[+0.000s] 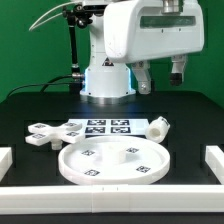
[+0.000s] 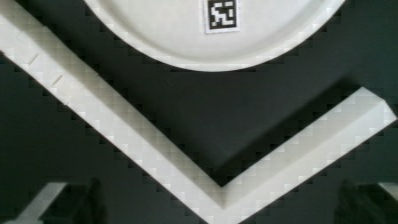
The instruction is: Assemble round table
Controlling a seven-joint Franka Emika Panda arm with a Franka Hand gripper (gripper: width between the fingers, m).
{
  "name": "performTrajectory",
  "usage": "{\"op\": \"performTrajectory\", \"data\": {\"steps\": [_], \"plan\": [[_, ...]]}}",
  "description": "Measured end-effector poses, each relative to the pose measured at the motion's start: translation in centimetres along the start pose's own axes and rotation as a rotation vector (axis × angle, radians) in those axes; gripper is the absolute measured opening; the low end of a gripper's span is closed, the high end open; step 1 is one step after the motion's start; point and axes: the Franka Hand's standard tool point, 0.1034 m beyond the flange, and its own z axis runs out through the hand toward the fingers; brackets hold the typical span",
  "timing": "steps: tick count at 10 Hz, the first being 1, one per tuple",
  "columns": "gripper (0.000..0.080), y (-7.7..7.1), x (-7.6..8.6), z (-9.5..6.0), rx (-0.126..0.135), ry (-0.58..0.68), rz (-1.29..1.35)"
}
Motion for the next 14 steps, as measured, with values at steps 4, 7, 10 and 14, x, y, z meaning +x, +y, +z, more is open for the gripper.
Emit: {"op": "performTrajectory", "data": {"steps": [4,7,10,14], "plan": [[0.0650,0.5,-6.3,4.4,0.020,-0.008,-0.049],[0.0650,0.8,-6.5,4.8,0.025,-0.010,-0.043],[0.0650,1.1,-7.2,5.5,0.021,-0.009,-0.045],[0.0650,-0.1,-10.2,10.0,0.030,-0.012,-0.032]]}}
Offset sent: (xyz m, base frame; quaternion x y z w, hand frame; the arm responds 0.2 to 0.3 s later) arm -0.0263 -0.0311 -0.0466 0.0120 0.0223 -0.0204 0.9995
